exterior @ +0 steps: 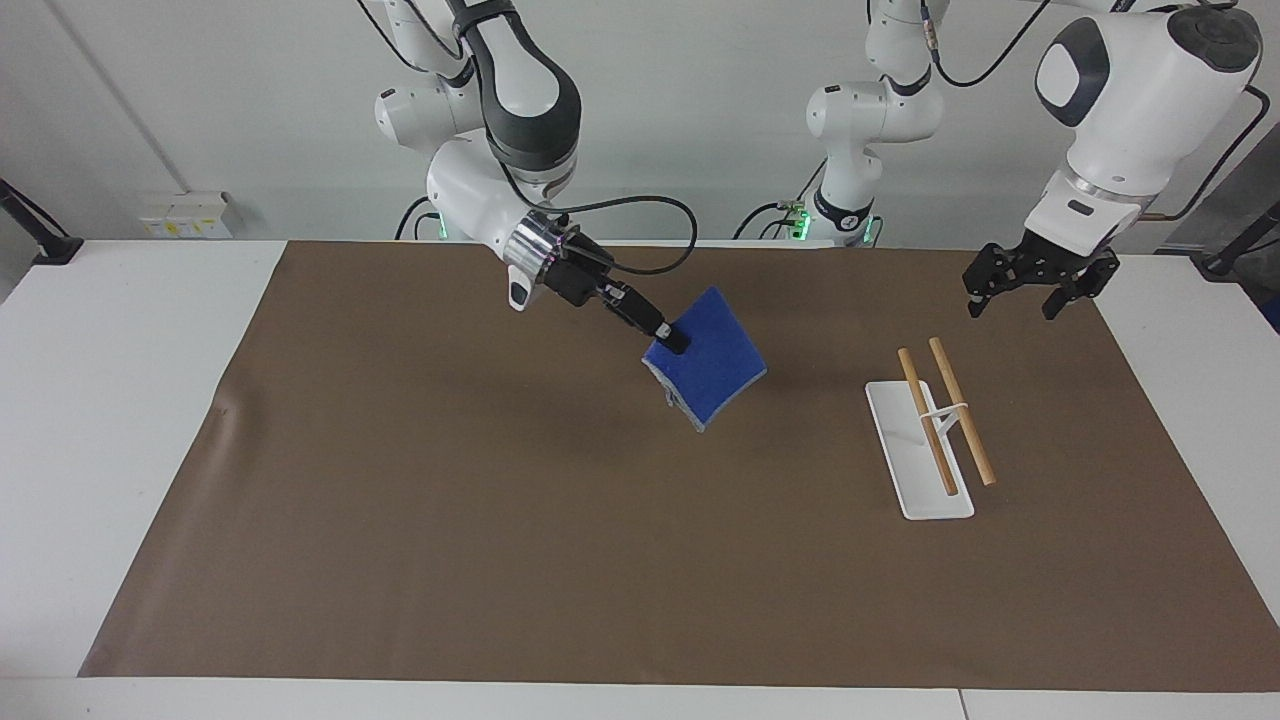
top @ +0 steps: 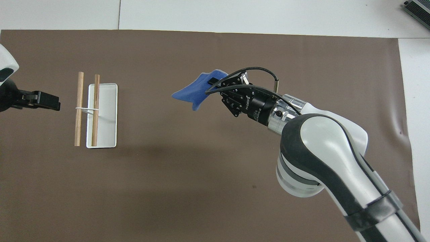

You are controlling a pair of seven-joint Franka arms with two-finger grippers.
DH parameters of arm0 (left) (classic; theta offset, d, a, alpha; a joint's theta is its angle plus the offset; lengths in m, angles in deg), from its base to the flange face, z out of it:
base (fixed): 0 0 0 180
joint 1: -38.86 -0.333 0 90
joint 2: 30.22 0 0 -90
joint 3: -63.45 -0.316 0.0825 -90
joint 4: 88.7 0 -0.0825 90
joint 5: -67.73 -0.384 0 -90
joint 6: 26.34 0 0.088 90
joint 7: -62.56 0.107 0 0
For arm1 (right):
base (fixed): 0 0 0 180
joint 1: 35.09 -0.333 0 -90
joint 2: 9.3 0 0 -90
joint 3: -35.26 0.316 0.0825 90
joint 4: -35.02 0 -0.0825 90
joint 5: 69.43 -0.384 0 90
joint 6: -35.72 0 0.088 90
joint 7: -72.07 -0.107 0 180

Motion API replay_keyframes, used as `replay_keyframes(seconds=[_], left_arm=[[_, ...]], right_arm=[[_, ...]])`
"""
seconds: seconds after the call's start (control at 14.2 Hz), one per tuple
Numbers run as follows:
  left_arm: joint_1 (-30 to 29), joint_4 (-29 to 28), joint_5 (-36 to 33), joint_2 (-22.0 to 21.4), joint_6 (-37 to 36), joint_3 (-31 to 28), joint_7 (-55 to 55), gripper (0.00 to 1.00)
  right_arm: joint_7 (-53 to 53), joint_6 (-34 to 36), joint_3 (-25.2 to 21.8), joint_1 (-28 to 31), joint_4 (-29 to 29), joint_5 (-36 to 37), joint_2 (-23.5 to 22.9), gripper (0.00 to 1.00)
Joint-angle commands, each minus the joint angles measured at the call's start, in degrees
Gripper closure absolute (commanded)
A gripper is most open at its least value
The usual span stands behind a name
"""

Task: Right arm passes towel to left arm to hang
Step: 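Lift the blue towel with the right gripper toward the table center, then hold the towel with the right gripper while the left gripper approaches it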

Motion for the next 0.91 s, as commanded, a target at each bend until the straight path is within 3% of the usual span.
replay_keyframes(seconds=[0.0,0.28,0.56,0.84], left_arm=[[0.5,-2.6,1.8,-1.8,-0.1,0.6,-3.8,0.0],[0.7,-3.1,8.4,-1.9,3.9,3.7,-24.4,0.0],[0.5,-6.6,14.6,-2.3,16.3,7.9,-48.7,0.0],[0.5,-12.0,19.9,-3.7,28.3,10.6,-62.7,0.0]], right_arm=[[0.1,-0.7,0.1,0.1,0.2,-1.5,0.1,1.0],[0.1,-1.1,0.0,0.1,0.2,-1.4,0.1,1.0],[0.1,-1.9,0.1,0.1,0.1,-1.2,0.1,1.0],[-0.2,-1.9,0.1,0.1,0.0,-1.6,0.1,1.0]])
